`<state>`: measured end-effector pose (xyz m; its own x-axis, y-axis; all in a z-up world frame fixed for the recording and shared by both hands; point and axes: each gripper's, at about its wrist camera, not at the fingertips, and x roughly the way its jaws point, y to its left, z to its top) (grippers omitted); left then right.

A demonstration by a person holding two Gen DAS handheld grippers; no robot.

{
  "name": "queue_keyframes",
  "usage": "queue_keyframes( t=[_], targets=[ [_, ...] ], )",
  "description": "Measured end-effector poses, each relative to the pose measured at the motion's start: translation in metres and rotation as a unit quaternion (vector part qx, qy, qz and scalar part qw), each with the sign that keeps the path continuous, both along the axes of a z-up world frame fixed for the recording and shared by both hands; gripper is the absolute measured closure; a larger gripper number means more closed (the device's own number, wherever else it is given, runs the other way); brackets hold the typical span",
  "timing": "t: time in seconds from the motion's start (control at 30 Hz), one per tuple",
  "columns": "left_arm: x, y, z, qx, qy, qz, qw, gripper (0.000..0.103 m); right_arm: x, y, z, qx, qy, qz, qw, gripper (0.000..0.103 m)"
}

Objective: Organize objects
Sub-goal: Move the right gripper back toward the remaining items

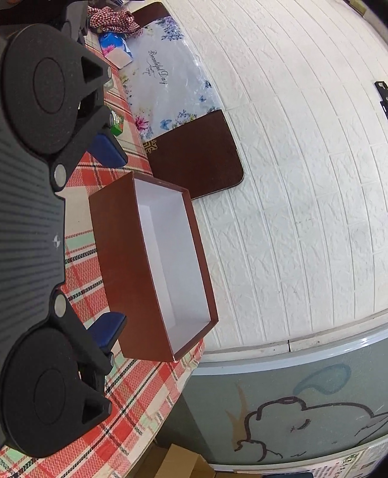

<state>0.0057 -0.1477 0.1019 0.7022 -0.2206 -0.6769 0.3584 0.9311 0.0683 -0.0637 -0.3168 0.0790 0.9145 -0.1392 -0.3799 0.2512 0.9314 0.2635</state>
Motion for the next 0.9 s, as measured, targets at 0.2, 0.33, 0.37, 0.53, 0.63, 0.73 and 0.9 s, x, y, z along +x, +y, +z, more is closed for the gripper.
queue_keyframes(
  t=[0.2,0.33,0.37,0.53,0.63,0.73,0.9],
  targets=[
    [-0.006,0.006,-0.004,0.009,0.004,0.0,1.0,0.0,0.005,0.007,-0.002,0.007,0.008,0.007,1.0,0.001],
    [-0.008,0.01,-0.002,0.006,0.002,0.0,1.0,0.0,0.005,0.014,0.001,0.001,0.005,0.014,1.0,0.001],
    [-0.008,0.012,-0.002,0.003,0.002,0.0,1.0,0.0,0.005,0.016,0.001,-0.002,0.006,0.016,1.0,0.001],
    [-0.007,0.017,-0.002,-0.005,0.005,0.003,1.0,0.0,0.006,0.019,-0.001,-0.006,0.012,0.017,1.0,0.001],
    [-0.006,0.02,-0.004,-0.007,0.006,0.002,1.0,0.0,0.007,0.021,-0.002,-0.004,0.016,0.015,1.0,0.001],
    [-0.004,0.025,-0.006,-0.01,0.008,0.005,0.9999,0.0,0.01,0.025,-0.004,-0.006,0.023,0.019,1.0,0.001],
    [0.004,0.039,-0.012,-0.019,0.015,0.017,0.9996,0.0,0.017,0.038,-0.007,-0.02,0.034,0.033,0.999,0.001]
  ],
)
